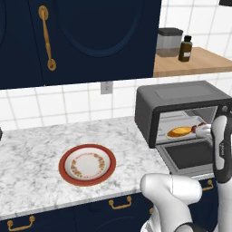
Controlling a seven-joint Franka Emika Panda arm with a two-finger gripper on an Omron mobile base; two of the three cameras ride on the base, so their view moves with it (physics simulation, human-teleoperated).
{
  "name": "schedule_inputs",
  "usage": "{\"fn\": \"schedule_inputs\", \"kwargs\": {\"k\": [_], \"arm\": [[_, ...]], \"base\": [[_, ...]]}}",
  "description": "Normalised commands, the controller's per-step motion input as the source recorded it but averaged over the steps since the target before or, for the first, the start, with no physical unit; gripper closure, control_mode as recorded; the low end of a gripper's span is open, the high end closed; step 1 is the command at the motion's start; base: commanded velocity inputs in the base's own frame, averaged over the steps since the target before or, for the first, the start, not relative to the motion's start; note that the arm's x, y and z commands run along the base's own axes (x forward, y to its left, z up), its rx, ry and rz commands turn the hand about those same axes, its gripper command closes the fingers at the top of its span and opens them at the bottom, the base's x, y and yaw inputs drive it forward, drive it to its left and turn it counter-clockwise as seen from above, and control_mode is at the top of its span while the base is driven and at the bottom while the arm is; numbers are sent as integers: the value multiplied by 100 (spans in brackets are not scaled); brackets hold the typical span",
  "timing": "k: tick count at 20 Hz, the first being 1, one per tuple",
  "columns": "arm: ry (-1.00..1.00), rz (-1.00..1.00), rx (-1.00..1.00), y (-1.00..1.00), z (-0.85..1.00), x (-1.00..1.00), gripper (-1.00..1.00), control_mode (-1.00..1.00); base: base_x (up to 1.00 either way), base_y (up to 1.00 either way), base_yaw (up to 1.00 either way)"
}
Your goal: Pick up the kebab skewer and baguette bread, and place them inside the toaster oven. Close the toaster oven door and start by setting the timer.
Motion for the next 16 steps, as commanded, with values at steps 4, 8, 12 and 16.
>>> {"fn": "schedule_inputs", "kwargs": {"k": [4,8,12,16], "arm": [[-14,32,-19,0,8,-11,-100,-100],[-14,23,-16,0,3,-1,-100,-100],[-12,3,-14,0,0,0,-100,-100],[-11,0,-7,0,1,2,-100,-100]], "base": [[0,0,0],[0,0,0],[0,0,0],[0,0,0]]}}
